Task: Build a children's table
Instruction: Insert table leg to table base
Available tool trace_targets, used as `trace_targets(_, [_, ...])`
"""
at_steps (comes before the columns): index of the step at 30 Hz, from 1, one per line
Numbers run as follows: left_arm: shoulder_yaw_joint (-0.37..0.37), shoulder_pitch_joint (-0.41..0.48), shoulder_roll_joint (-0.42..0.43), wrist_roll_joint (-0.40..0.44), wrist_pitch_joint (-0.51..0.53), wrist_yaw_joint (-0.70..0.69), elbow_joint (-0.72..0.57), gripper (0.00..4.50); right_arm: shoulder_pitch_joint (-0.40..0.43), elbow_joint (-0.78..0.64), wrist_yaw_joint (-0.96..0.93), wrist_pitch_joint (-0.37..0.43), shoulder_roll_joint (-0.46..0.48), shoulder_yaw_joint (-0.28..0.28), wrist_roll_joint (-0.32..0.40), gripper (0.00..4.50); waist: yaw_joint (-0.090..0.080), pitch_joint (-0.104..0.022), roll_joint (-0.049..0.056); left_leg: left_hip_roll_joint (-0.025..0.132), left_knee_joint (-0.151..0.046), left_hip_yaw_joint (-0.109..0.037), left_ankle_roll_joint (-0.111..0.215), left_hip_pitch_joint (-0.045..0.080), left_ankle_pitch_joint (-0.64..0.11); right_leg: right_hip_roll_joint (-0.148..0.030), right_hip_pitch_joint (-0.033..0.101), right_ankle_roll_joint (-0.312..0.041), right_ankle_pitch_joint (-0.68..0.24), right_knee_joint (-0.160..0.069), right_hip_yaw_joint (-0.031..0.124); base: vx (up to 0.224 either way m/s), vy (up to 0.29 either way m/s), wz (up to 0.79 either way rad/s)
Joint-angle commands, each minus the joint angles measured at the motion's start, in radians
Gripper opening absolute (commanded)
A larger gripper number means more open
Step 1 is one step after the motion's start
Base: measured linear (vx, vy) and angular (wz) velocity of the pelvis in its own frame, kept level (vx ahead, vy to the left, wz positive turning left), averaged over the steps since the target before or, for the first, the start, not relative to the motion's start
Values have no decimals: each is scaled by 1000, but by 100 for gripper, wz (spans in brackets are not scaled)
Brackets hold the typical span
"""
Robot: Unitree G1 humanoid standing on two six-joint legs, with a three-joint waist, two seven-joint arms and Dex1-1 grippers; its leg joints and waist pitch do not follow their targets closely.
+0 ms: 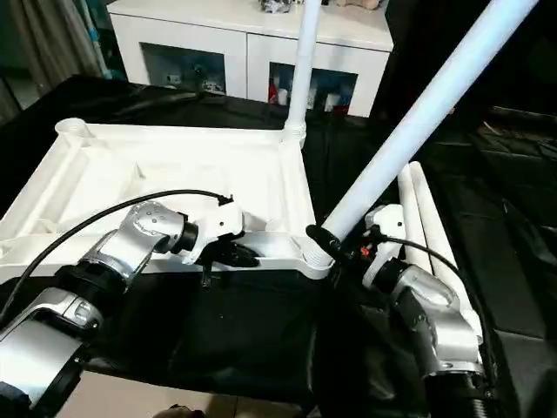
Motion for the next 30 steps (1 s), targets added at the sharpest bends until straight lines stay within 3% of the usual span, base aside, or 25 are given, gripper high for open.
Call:
trace_targets(1, [10, -30, -2, 10, -2, 33, 6, 0, 41, 38, -13, 5, -12, 35, -66, 186, -5, -50, 6, 67, -93, -42, -16, 30, -512, -76, 13, -157, -506, -87, 42, 0, 0, 0])
trace_targets(6, [7, -29, -2, 16, -7, 33, 8, 0, 57, 25, -4, -12, -23, 62, -90, 186, -7, -47, 5, 66, -94, -45, -17, 32, -542, -77, 13, -147, -550, -90, 41, 0, 0, 0])
trace_targets(9, [-20, -14, 12, 30, -20, -9, -7, 0, 63, 8, 50, 23, -50, 106, -98, 186, -8, -48, -7, 67, -92, -44, -9, 33, -529, -78, 12, -135, -578, -94, 41, 0, 0, 0])
trace_targets(10, [-21, -14, 13, 31, -20, -10, -7, 0, 63, 8, 53, 25, -51, 108, -98, 186, -7, -49, -3, 67, -92, -45, -5, 31, -516, -80, 14, -135, -573, -92, 43, 0, 0, 0])
trace_targets(13, [-32, -9, 20, 43, -25, -12, -11, 0, 58, 7, 97, 59, -69, 132, -93, 186, -5, -53, -4, 68, -92, -42, 2, 27, -483, -79, 17, -148, -523, -86, 46, 0, 0, 0])
trace_targets(14, [-33, -8, 21, 43, -25, -16, -14, 0, 55, 9, 109, 71, -73, 136, -89, 186, -7, -55, -17, 69, -91, -39, 7, 26, -471, -78, 18, -152, -509, -85, 46, 0, 0, 0])
trace_targets(15, [-34, -7, 22, 44, -24, -18, -15, 0, 53, 9, 115, 77, -75, 138, -87, 186, -2, -56, -10, 69, -91, -38, 11, 26, -447, -78, 20, -165, -474, -79, 48, 0, 0, 0])
trace_targets(16, [-40, -4, 25, 47, -24, -29, -22, 0, 43, 14, 141, 104, -82, 142, -77, 186, -2, -58, -19, 69, -88, -36, 18, 26, -428, -78, 21, -175, -454, -75, 48, 0, 0, 0])
trace_targets(19, [-51, 2, 34, 53, -34, -53, -33, 0, 29, 21, 174, 135, -97, 151, -58, 186, 1, -63, -20, 70, -87, -31, 19, 27, -393, -76, 22, -194, -390, -69, 50, 0, 0, 0])
trace_targets(23, [-75, 13, 53, 65, -55, -87, -47, 0, 13, 36, 220, 148, -118, 168, -57, 186, 1, -68, -31, 71, -85, -29, 26, 23, -356, -74, 29, -212, -314, -58, 48, 0, 0, 0])
trace_targets(30, [-96, 33, 87, 74, -87, -143, -63, 0, 37, -7, 287, 156, -125, 188, -44, 186, 1, -67, -30, 72, -89, -31, 14, 23, -379, -72, 30, -201, -326, -58, 48, 0, 0, 0])
